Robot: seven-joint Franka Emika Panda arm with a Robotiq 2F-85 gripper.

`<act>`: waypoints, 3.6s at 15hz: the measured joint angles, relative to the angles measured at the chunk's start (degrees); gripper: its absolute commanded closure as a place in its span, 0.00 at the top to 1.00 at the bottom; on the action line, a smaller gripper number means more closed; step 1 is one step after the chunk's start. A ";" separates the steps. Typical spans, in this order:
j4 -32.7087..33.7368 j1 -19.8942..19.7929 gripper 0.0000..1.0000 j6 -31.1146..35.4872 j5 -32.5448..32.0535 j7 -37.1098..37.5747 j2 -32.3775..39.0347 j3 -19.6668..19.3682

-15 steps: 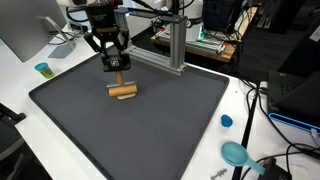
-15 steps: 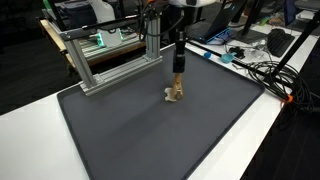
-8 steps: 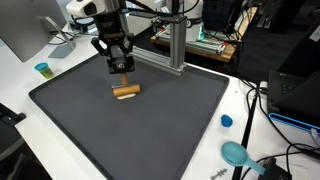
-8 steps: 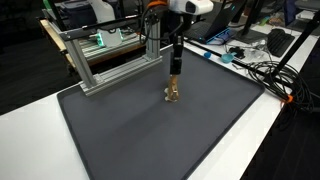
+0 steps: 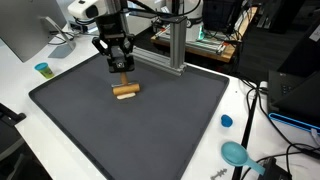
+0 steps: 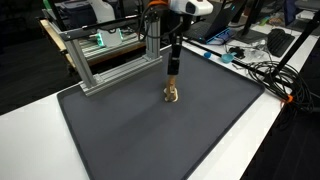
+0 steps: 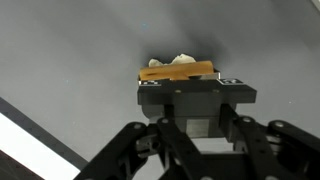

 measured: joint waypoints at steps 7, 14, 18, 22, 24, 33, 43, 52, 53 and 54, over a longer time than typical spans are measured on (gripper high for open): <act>0.36 0.23 0.21 -3.80 -4.99 4.55 0.90 -0.37; 1.12 -1.52 0.21 -5.60 -1.56 2.22 -0.10 -0.25; 1.12 -1.94 0.21 -5.06 2.42 0.76 -2.82 0.03; 1.02 -1.94 0.21 -4.60 2.67 0.81 -1.96 0.02; 1.04 -1.93 0.21 -3.37 2.86 0.82 -0.59 0.05; 4.33 -1.87 0.21 -2.36 4.34 0.78 2.76 1.46; 7.74 -2.08 0.21 -2.66 6.95 -0.09 5.28 2.78; 8.49 -3.67 0.21 -0.24 15.12 -1.71 4.71 3.85; 7.87 -3.73 0.21 0.40 15.55 -1.67 3.11 3.85; 7.16 -3.74 0.21 0.54 15.55 -1.60 1.40 3.75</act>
